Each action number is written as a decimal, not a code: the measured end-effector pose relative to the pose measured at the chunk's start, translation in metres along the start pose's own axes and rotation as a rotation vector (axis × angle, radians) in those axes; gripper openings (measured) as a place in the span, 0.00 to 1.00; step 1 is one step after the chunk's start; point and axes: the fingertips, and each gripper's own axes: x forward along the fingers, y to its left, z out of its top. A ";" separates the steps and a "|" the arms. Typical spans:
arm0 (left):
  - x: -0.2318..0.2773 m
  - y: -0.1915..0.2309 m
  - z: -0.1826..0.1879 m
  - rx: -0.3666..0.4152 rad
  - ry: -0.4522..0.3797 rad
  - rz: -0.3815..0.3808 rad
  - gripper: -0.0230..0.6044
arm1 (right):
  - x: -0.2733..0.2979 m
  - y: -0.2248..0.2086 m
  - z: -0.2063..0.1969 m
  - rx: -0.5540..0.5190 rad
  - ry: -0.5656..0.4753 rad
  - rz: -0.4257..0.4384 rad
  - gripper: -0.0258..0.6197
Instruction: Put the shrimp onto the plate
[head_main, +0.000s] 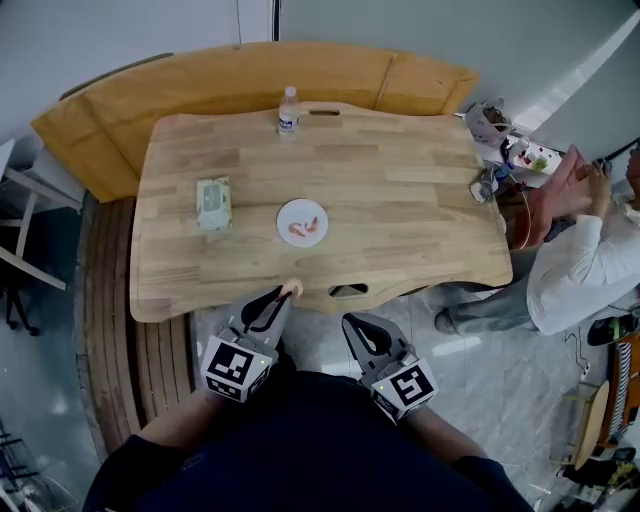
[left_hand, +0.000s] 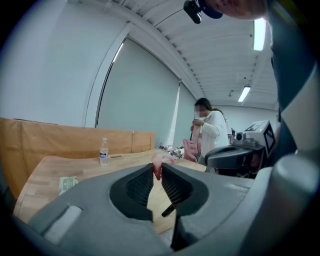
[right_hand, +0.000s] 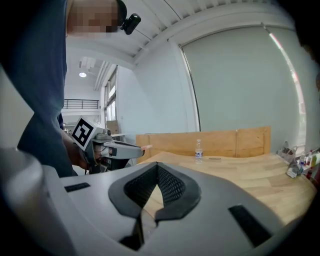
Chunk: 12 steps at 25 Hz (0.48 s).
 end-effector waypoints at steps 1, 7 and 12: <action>0.004 0.008 0.001 0.005 0.000 -0.014 0.12 | 0.008 -0.003 0.003 0.003 -0.003 -0.016 0.05; 0.032 0.040 0.003 0.006 0.019 -0.046 0.12 | 0.035 -0.026 0.016 0.015 -0.010 -0.075 0.05; 0.057 0.055 0.003 0.007 0.027 -0.039 0.12 | 0.045 -0.045 0.016 0.031 -0.003 -0.064 0.05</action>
